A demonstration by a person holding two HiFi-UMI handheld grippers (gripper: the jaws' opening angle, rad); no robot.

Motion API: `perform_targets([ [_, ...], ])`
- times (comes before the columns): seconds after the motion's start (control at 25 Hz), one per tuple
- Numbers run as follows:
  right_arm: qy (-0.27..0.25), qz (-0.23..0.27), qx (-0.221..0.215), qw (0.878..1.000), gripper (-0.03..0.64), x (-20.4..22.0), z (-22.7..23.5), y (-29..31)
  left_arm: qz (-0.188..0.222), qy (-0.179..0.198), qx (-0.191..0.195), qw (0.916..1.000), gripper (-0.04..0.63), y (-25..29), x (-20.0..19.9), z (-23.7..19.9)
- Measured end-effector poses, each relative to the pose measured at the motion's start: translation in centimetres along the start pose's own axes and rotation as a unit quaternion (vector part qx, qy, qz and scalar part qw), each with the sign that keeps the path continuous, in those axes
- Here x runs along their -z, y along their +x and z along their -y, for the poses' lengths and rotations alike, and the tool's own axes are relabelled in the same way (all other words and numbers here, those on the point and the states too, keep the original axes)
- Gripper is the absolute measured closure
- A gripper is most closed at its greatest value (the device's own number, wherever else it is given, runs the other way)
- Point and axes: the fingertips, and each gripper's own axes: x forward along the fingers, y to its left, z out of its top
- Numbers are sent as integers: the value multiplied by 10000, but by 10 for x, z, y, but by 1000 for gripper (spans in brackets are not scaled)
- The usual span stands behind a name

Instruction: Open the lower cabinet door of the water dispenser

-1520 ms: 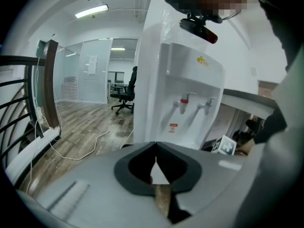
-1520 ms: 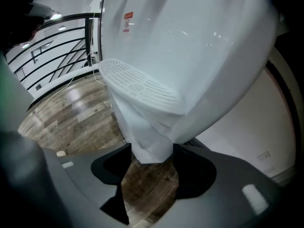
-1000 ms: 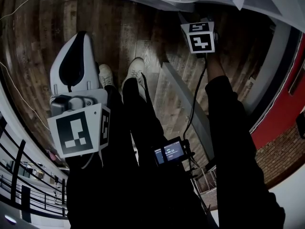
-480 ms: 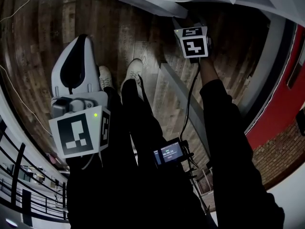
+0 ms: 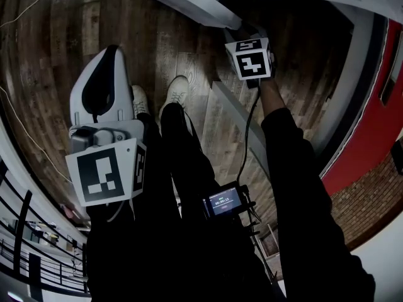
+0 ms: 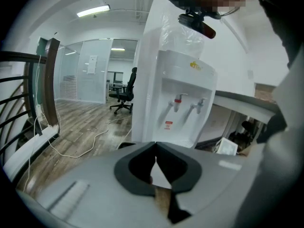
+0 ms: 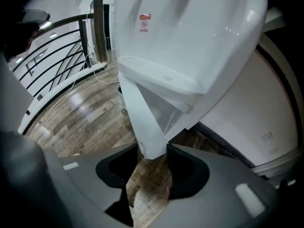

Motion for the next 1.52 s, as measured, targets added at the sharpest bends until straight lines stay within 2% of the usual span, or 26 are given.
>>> perform_targets([
  [0.08,135,-38,-39,9999,439,1,-4,-3,-1,35,15,10000,588,-2,1,-5],
  [0.4,410,-80,-58,9991,442,8,-21,-7,-28,87,-40,10000,588,-11,3,-25],
  [0.64,513,-82,-71,9986,463,15,-41,-14,-22,-47,25,10000,588,-15,4,-24],
  [0.88,645,-65,-116,9978,469,18,-58,-19,-19,-76,161,9998,588,-14,4,-19],
  [1.52,1052,-34,-153,9943,480,21,-87,-26,-67,-104,213,9997,588,-9,6,-31],
])
